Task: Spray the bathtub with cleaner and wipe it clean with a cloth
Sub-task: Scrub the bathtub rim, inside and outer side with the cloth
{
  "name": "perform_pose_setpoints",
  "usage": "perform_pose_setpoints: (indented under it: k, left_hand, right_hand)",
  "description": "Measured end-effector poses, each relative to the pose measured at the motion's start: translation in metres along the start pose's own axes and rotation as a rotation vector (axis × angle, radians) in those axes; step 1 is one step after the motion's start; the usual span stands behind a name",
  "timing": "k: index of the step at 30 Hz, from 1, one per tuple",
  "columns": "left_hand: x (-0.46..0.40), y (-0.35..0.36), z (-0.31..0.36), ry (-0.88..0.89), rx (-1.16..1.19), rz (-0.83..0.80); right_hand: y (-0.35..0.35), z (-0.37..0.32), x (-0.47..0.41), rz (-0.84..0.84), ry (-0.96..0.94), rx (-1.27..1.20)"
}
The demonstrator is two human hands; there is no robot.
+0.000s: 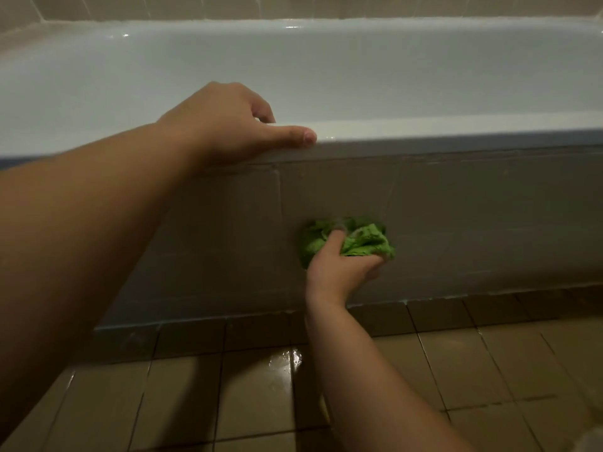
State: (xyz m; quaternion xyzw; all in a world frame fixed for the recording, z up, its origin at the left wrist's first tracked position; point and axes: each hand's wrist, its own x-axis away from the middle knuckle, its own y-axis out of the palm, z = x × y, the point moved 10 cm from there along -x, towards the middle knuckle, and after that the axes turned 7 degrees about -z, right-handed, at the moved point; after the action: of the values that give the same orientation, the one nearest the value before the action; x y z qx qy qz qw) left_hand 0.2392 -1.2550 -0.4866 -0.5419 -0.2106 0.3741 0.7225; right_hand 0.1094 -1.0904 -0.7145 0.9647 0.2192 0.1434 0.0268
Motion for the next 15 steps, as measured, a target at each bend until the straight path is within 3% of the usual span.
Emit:
perform_pose_setpoints:
  k: [5,10,15]
  left_hand:
    - [0.000,0.000,0.002,0.015,0.003,0.025]
    - [0.001,-0.002,0.002,0.009,-0.017,0.039]
    - [0.003,-0.003,0.004,0.010,-0.009,0.039]
  right_hand:
    - [0.022,0.033,0.015,-0.188,-0.006,0.155]
    - [-0.006,0.008,0.007,-0.167,-0.216,0.155]
    - [-0.005,0.006,0.014,-0.228,-0.258,0.287]
